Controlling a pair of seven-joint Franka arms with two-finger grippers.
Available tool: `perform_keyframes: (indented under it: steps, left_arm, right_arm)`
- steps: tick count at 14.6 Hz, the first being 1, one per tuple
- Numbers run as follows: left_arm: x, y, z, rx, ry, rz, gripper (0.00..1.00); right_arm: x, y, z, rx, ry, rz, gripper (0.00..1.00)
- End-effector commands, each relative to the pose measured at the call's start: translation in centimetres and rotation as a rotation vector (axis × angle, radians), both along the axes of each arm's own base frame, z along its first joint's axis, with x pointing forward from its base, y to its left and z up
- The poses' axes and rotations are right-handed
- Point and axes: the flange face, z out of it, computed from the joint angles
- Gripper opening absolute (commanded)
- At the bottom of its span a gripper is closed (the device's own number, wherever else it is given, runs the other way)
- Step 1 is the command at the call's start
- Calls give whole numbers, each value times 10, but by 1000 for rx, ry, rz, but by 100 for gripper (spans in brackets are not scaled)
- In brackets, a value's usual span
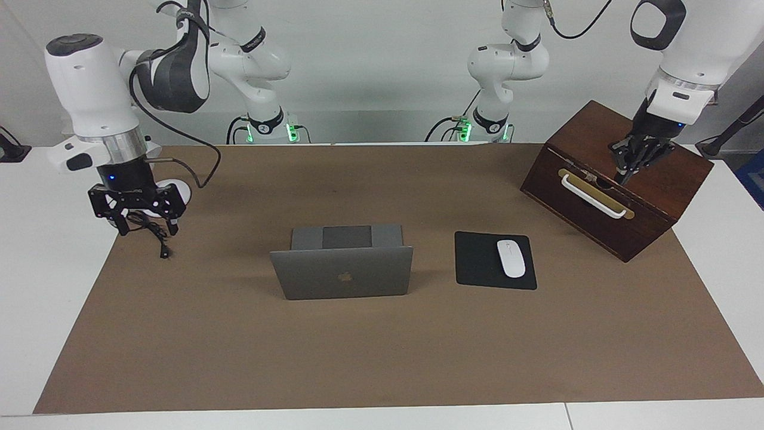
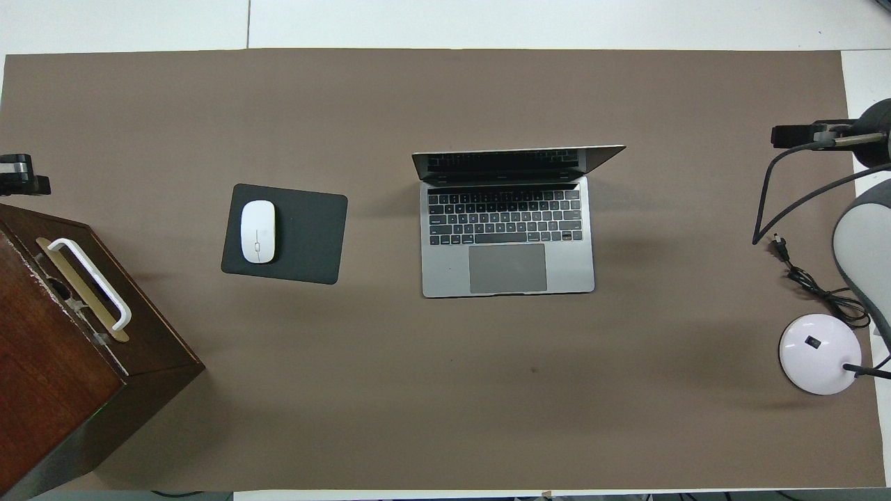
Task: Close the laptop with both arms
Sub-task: 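Move the right gripper toward the laptop screen while the left gripper advances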
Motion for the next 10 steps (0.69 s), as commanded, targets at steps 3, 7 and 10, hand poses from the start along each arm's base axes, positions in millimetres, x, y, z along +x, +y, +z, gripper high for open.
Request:
perform_keyframes:
  steps: [3,7,10]
  left_arm:
    - [-11,-35,-29,-20,-33,-51,0]
    - [-32,-71,-60,-34,-90,-109,0]
    - [-56,-101,-88,-44,-154,-166,0]
  right_arm:
    - [11,59,6,79,-22,-57,100]
    - [11,77,8,77,-25,-28,48]
    - [11,77,10,75,-30,-29,0]
